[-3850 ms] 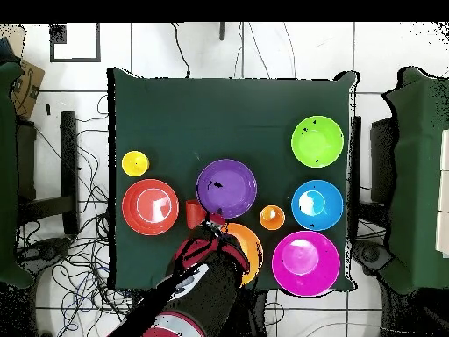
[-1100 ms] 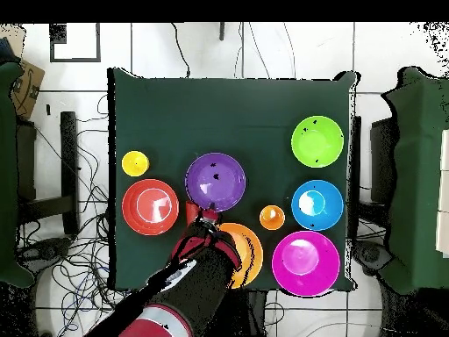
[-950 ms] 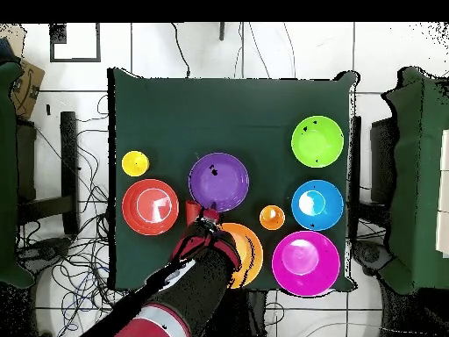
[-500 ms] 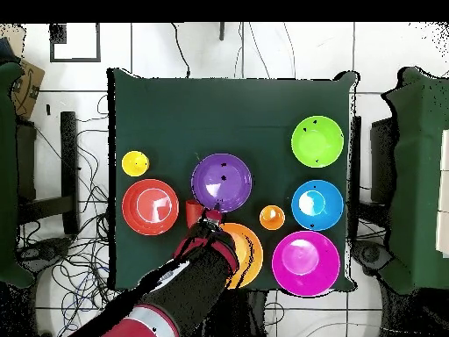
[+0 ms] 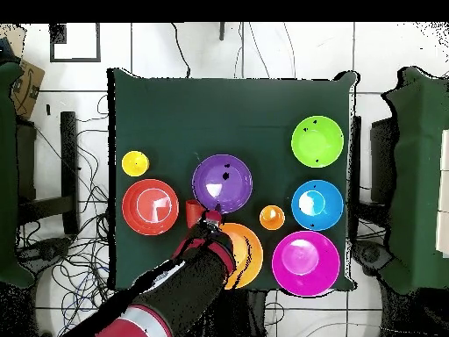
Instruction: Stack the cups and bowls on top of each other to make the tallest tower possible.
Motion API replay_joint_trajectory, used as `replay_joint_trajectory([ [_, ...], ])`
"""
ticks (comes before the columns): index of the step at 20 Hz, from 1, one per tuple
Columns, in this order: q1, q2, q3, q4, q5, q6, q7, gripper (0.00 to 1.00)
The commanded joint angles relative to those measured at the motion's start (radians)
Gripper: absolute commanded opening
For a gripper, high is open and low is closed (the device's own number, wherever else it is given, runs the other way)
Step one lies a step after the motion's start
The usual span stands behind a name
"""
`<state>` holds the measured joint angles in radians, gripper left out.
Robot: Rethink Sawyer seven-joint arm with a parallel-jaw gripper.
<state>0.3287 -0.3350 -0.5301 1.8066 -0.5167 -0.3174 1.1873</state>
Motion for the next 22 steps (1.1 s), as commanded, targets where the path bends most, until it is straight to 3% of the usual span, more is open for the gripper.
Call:
replay_joint_trajectory([
  [1,-0.009,0.000,0.082,-0.087,0.051,-0.034,0.167,0.00],
  [22,-0.039,-0.019,0.123,-0.079,0.025,-0.055,0.171,0.00],
])
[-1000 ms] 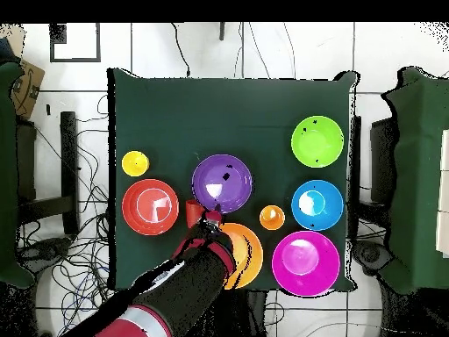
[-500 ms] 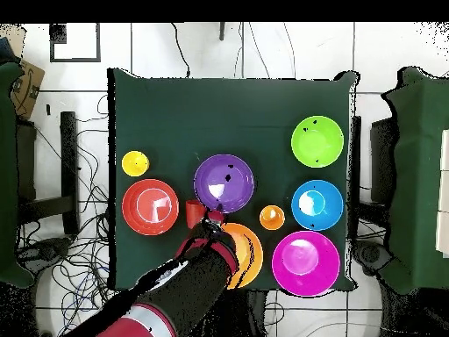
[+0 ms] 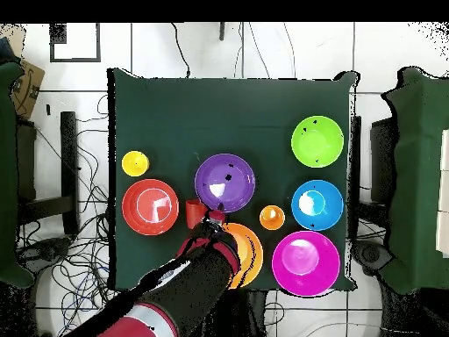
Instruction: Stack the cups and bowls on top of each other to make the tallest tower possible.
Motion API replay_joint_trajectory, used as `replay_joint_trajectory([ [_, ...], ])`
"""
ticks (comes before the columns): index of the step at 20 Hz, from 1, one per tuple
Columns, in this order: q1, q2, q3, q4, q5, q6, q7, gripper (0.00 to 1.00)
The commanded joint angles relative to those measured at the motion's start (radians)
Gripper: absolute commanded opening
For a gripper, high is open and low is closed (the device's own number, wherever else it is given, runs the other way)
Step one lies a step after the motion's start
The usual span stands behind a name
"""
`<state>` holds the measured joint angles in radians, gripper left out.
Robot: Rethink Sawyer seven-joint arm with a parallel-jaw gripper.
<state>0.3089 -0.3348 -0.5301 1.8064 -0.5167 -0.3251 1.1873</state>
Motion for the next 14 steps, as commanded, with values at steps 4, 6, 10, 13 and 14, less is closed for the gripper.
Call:
replay_joint_trajectory([
  [4,-0.009,-0.013,0.111,-0.081,0.033,-0.048,0.168,0.00],
  [6,-0.001,-0.010,0.104,-0.083,0.037,-0.044,0.164,0.00],
  [10,0.003,-0.013,0.103,-0.082,0.038,-0.037,0.164,0.00],
  [13,0.007,-0.009,0.099,-0.084,0.042,-0.036,0.163,0.00],
  [14,0.010,-0.005,0.094,-0.086,0.045,-0.038,0.162,0.00],
])
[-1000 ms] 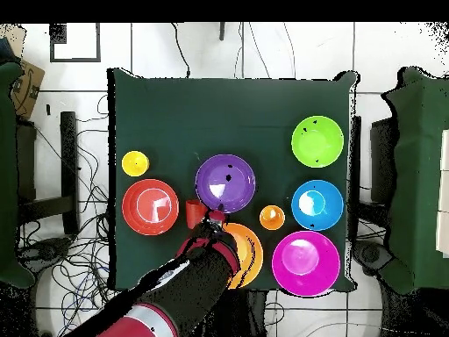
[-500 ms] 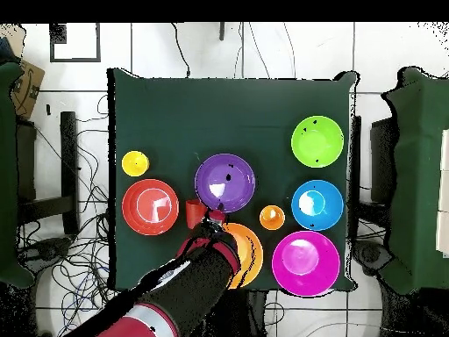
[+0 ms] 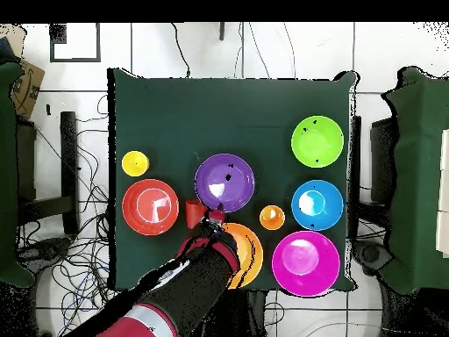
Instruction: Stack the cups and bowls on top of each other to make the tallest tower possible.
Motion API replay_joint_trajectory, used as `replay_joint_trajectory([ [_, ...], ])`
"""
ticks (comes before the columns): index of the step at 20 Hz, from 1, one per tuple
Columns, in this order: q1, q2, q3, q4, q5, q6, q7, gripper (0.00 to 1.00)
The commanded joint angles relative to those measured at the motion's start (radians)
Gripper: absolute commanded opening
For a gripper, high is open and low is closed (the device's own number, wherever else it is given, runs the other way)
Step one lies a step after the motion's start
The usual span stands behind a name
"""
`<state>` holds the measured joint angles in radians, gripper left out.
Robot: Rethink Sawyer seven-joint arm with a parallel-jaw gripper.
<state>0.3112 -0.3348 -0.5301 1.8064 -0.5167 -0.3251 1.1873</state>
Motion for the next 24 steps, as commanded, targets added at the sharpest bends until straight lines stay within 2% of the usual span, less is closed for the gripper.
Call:
replay_joint_trajectory([
  [1,0.014,-0.001,0.087,-0.087,0.051,-0.038,0.160,0.00],
  [11,0.029,-0.004,0.081,-0.086,0.059,-0.024,0.163,0.00],
  [24,0.002,-0.032,0.118,-0.079,0.032,-0.007,0.172,0.00],
])
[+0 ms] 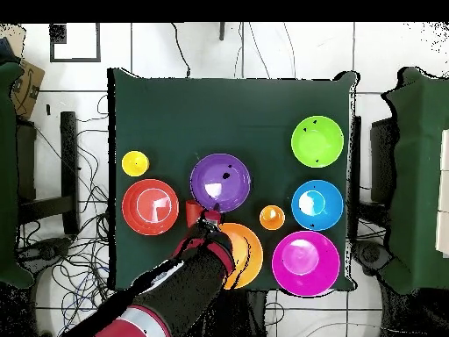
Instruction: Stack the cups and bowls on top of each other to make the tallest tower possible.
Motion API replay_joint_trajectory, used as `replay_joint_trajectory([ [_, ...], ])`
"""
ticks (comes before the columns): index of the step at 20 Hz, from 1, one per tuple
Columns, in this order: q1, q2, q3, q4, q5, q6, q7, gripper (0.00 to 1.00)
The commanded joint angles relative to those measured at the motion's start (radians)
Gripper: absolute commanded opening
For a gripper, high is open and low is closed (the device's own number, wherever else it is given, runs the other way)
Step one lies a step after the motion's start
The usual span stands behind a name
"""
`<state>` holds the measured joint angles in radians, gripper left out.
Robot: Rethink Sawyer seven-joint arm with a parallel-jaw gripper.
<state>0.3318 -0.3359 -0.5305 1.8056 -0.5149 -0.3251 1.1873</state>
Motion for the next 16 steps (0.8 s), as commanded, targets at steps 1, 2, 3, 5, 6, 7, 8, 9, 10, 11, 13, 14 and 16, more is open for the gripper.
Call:
replay_joint_trajectory([
  [1,-0.020,-0.031,0.119,-0.078,0.029,-0.005,0.172,0.00],
  [2,-0.019,-0.030,0.119,-0.078,0.029,-0.005,0.171,0.00],
  [3,-0.019,-0.029,0.119,-0.079,0.029,-0.005,0.169,1.00],
  [5,-0.018,-0.028,0.117,-0.078,0.029,-0.007,0.169,1.00],
  [6,-0.016,-0.027,0.115,-0.079,0.030,-0.006,0.168,1.00],
  [7,-0.017,-0.028,0.116,-0.079,0.029,-0.006,0.168,1.00],
  [8,-0.017,-0.028,0.116,-0.079,0.030,-0.005,0.168,1.00],
  [9,-0.018,-0.029,0.117,-0.079,0.029,-0.004,0.168,1.00],
  [10,-0.019,-0.030,0.118,-0.079,0.029,-0.003,0.168,1.00],
  [11,-0.019,-0.030,0.118,-0.078,0.029,-0.005,0.169,1.00],
  [13,-0.019,-0.031,0.119,-0.078,0.029,-0.003,0.168,1.00],
  [14,-0.019,-0.030,0.118,-0.079,0.029,-0.003,0.168,1.00],
  [16,-0.019,-0.028,0.116,-0.080,0.032,-0.005,0.169,1.00],
])
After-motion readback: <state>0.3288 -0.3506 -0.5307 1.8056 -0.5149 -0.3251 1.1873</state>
